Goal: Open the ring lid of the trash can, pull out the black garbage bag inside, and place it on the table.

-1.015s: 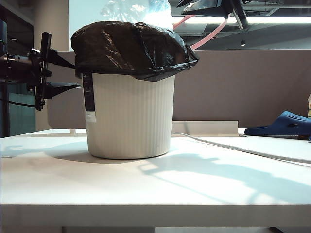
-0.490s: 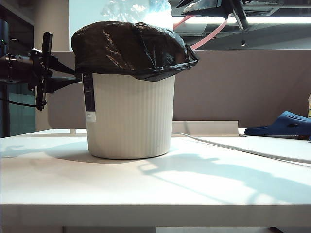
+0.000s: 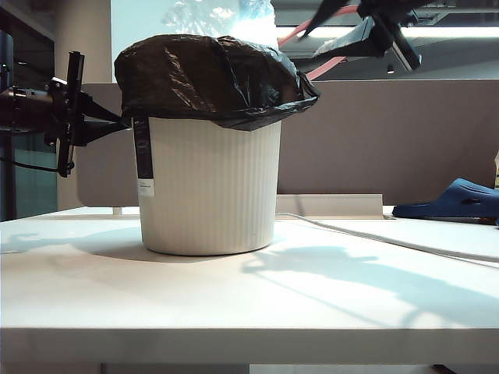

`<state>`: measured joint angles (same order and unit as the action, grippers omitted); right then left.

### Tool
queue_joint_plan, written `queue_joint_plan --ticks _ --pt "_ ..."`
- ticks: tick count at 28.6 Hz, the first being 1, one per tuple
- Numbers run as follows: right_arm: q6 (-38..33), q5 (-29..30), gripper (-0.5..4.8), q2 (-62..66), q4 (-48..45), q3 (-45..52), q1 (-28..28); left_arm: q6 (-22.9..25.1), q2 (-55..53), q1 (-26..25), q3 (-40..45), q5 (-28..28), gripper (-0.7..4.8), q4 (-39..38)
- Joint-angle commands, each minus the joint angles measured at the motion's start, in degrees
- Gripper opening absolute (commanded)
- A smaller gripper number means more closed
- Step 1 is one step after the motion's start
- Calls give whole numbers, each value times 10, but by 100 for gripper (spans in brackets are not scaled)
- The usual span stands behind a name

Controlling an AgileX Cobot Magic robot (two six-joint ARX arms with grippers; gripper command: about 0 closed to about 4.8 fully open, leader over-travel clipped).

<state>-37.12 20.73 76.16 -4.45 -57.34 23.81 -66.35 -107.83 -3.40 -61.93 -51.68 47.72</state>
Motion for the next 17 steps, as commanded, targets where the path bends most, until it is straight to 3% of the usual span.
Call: queue_joint_plan --ticks 1,8,17 --pt "-53 5 172 9 -42 12 0 -1 3 0 -2 -12 -6 12" --pt "-138 34 215 77 -135 20 0 -3 3 -5 -2 -41 -6 12" --pt "-135 19 279 115 -154 20 0 -3 4 -13 -2 -51 -6 12"
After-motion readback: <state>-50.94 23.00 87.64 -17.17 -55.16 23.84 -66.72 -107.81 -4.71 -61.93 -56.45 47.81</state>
